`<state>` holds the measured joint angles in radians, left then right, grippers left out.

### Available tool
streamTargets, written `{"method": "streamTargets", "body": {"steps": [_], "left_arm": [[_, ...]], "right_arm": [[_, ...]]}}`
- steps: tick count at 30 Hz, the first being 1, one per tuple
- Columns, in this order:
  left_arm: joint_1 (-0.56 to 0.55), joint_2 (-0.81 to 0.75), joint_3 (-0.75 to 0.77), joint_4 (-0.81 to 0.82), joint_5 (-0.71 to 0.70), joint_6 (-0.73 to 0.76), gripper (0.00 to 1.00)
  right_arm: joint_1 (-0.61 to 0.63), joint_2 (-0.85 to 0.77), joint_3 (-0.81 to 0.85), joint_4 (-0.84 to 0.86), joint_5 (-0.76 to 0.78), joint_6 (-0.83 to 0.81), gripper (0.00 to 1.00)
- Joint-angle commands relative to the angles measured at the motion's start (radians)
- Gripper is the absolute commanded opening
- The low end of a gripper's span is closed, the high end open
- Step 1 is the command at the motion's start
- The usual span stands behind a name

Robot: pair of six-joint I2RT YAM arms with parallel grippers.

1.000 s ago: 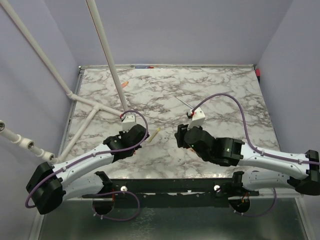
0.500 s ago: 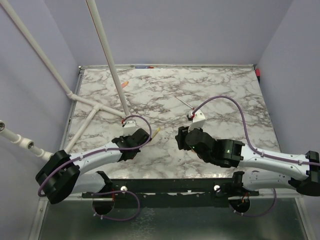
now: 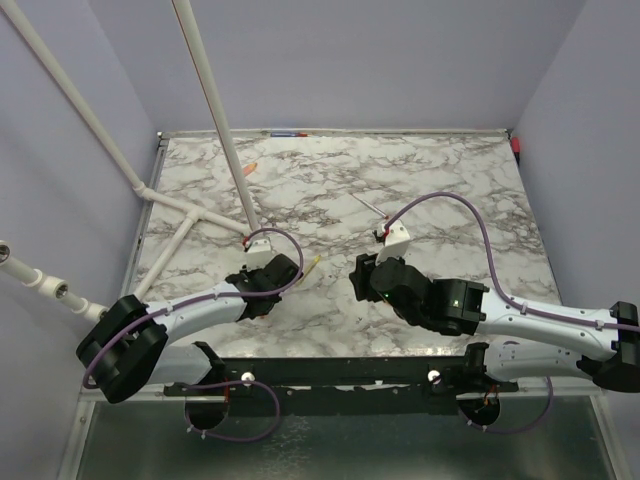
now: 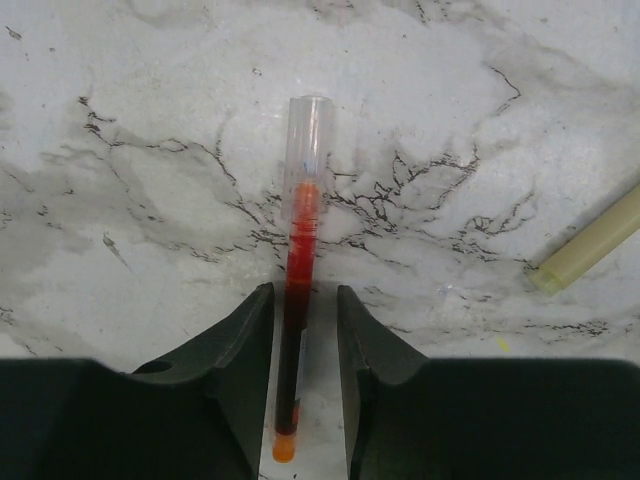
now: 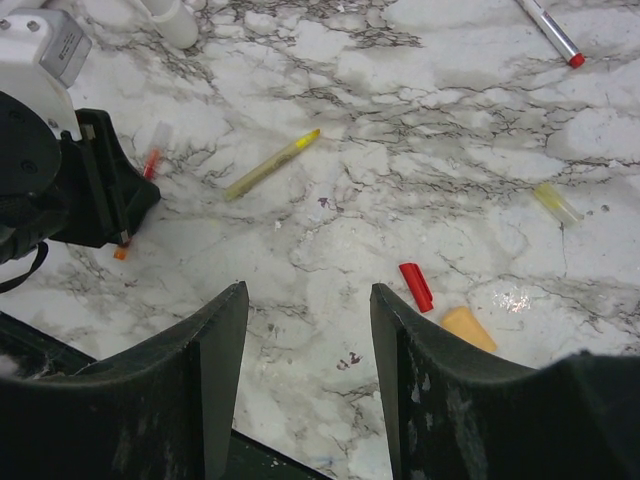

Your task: Insert the pens into the pen caps

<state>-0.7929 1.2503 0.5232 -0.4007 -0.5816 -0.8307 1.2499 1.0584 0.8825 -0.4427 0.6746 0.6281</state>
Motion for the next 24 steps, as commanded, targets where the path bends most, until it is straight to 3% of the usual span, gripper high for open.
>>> {"method": "streamTargets", "body": {"steps": [1, 14, 24], "left_arm": [[0.007, -0.022, 0.003, -0.002, -0.036, 0.0, 0.35], [0.11, -0.112, 0.322, -0.182, -0.041, 0.187, 0.41], [0.435, -0.09, 0.496, -0.274, 0.08, 0.414, 0.42]], "right_arm": [[-0.003, 0.003, 0.004, 0.009, -0.005, 0.01, 0.56], [-0.003, -0.073, 0.023, 0.011, -0.005, -0.025, 0.56], [-0.004, -0.099, 0.035, 0.018, -0.004, -0.054, 0.56]]}}
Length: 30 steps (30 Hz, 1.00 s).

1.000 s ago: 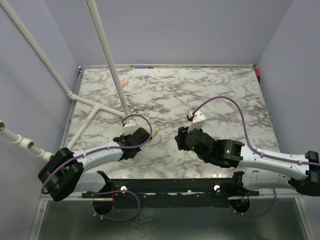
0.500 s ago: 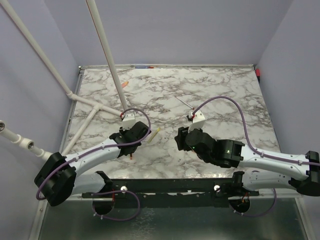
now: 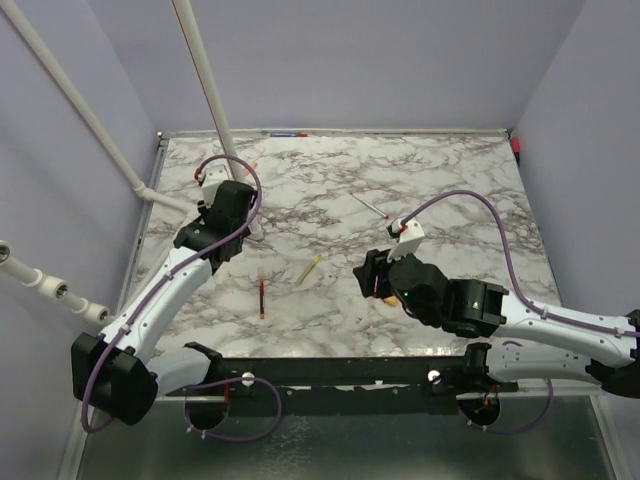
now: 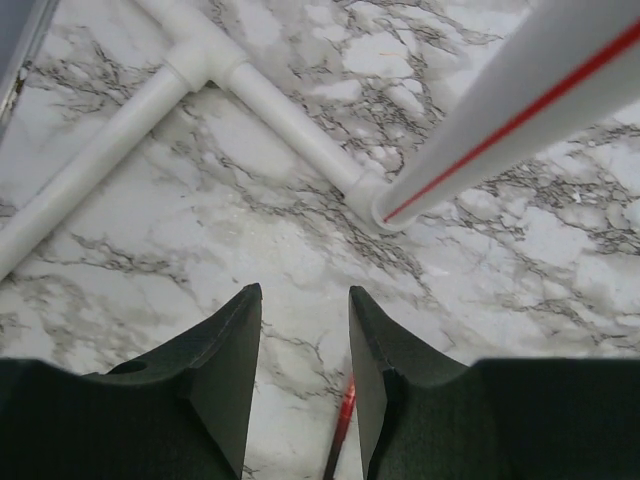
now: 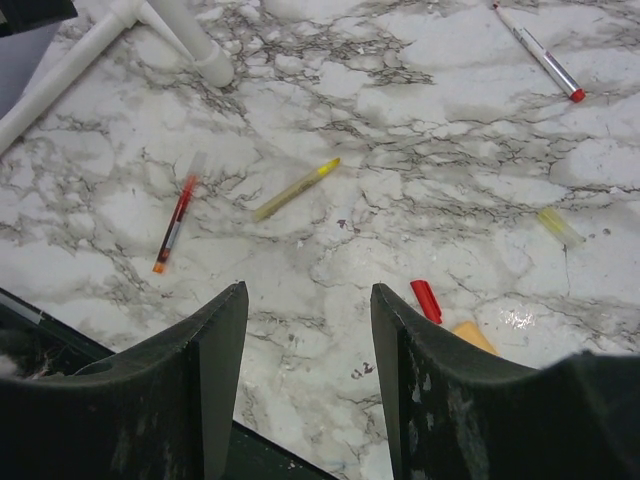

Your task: Insert the pens into the pen caps

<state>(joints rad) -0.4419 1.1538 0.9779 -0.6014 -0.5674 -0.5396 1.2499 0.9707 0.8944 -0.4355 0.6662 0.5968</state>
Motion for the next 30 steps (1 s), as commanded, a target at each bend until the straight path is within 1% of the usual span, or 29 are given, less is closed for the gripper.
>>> {"method": "streamTargets", "body": {"steps": [1, 7, 9, 12, 15, 18, 22, 25, 30], "left_arm": [[0.115, 0.012, 0.041, -0.07, 0.072, 0.14, 0.42], [0.315, 0.073, 0.034, -0.014, 0.18, 0.18, 0.42], [0.359, 0.103, 0.055, -0.007, 0.196, 0.177, 0.42], [0.415, 0.16, 0.098, 0.009, 0.258, 0.167, 0.42], [0.433, 0.224, 0.148, 0.027, 0.287, 0.16, 0.42], [0.473, 0.283, 0.198, 0.062, 0.288, 0.16, 0.44], [0.512, 0.384, 0.295, 0.09, 0.296, 0.173, 0.51], [0.529, 0.464, 0.354, 0.121, 0.33, 0.185, 0.55], [0.535, 0.594, 0.466, 0.151, 0.391, 0.246, 0.56]], "right_arm": [[-0.003, -0.01, 0.024, 0.013, 0.002, -0.026, 0.56], [-0.003, -0.003, 0.028, 0.042, -0.021, -0.05, 0.56], [-0.004, -0.003, 0.03, 0.047, -0.029, -0.055, 0.56], [-0.004, -0.01, 0.024, 0.063, -0.044, -0.063, 0.56], [-0.004, -0.014, 0.02, 0.077, -0.062, -0.073, 0.56], [-0.004, -0.023, 0.011, 0.09, -0.085, -0.075, 0.56], [-0.004, -0.047, -0.001, 0.091, -0.134, -0.071, 0.56], [-0.004, -0.069, -0.019, 0.096, -0.156, -0.067, 0.56], [-0.003, -0.085, -0.028, 0.083, -0.183, -0.065, 0.57]]}}
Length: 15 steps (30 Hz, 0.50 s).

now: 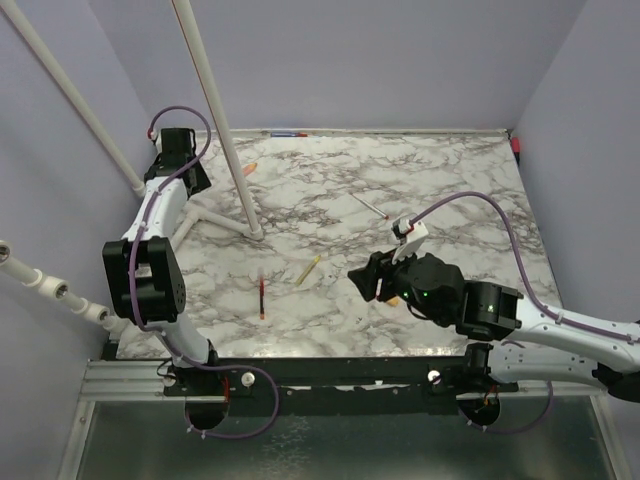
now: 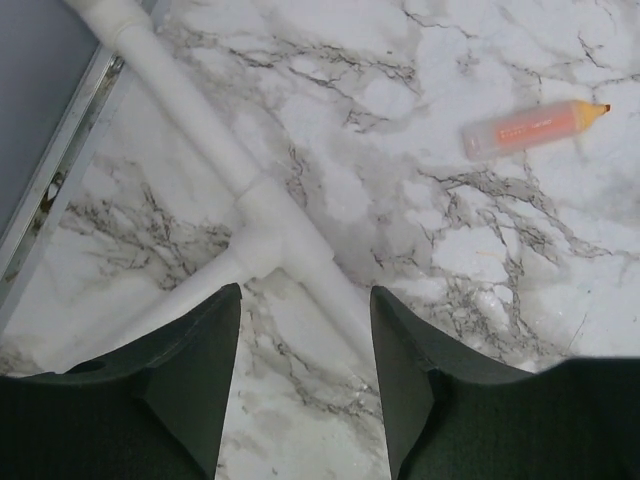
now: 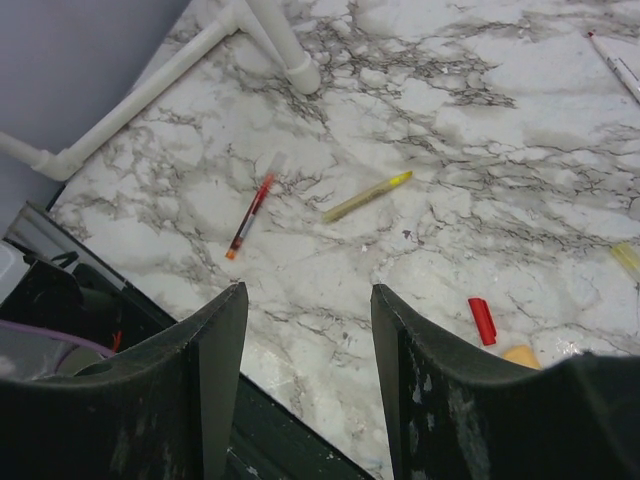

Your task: Insert the pens into the pen caps

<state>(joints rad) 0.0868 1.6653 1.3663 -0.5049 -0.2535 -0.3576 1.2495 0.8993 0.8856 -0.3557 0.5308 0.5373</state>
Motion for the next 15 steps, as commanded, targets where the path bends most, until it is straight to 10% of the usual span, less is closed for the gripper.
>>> {"method": "streamTargets", "body": {"steps": [1, 15], "left_arm": [[0.007, 0.105, 0.093, 0.067, 0.086, 0.081, 0.57], [0.007, 0.48, 0.401, 0.108, 0.252, 0.244, 0.67]], "right_arm": [[-0.003, -0.015, -0.019, -0.002, -0.047, -0.002, 0.57], [-0.004, -0.027, -0.022, -0.077, -0.061, 0.026, 0.59]]}}
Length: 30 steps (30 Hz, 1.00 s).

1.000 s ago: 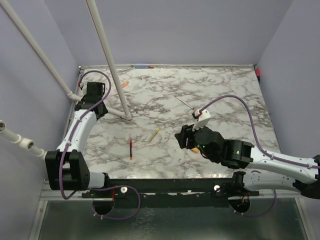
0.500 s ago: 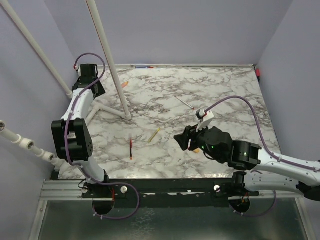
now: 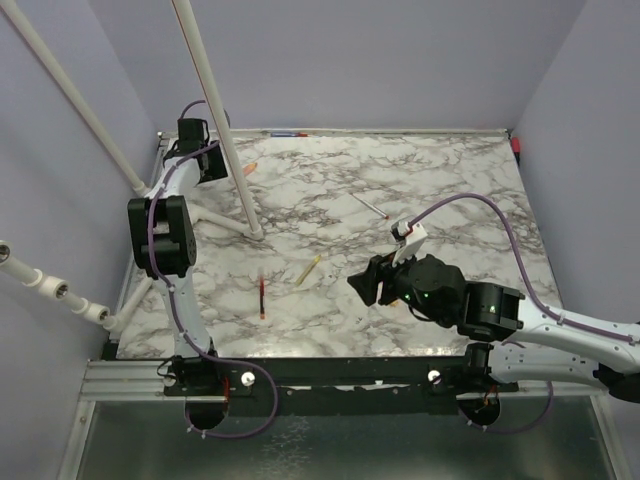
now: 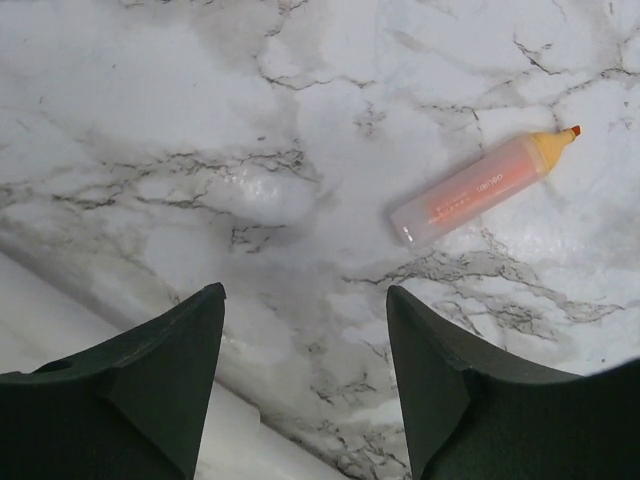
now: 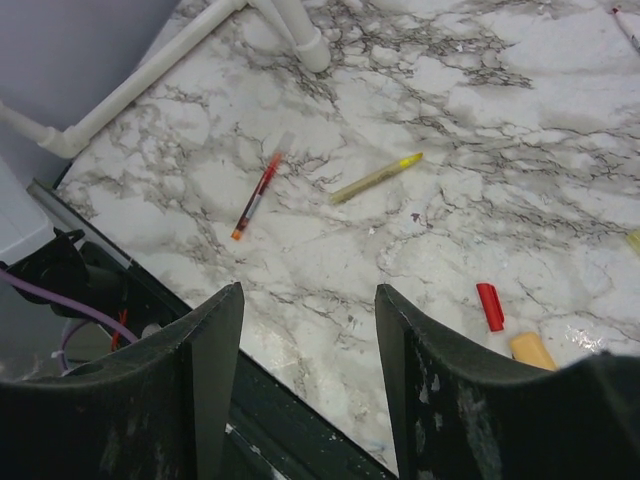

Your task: Insert the pens into the pen caps

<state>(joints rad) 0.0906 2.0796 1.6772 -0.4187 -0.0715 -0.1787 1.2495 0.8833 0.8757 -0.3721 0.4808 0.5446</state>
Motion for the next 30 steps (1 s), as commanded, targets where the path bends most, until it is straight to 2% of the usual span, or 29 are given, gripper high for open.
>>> {"method": "streamTargets", "body": {"steps": [1, 10, 18, 30], "left_arm": [[0.003, 0.087, 0.112, 0.021, 0.089, 0.074, 0.67], [-0.023, 0.206, 0.233, 0.023, 0.155, 0.132, 0.67], [-0.088, 0.253, 0.306, 0.023, 0.152, 0.174, 0.69], [-0.088, 0.289, 0.311, 0.019, 0.118, 0.225, 0.72]], "right_arm": [[-0.004, -0.011, -0.011, -0.068, -0.009, 0.022, 0.6], [-0.004, 0.026, 0.01, -0.1, -0.018, 0.041, 0.6], [-0.002, 0.062, 0.012, -0.088, -0.037, 0.048, 0.6], [-0.004, 0.051, -0.001, -0.089, -0.051, 0.064, 0.61]]}}
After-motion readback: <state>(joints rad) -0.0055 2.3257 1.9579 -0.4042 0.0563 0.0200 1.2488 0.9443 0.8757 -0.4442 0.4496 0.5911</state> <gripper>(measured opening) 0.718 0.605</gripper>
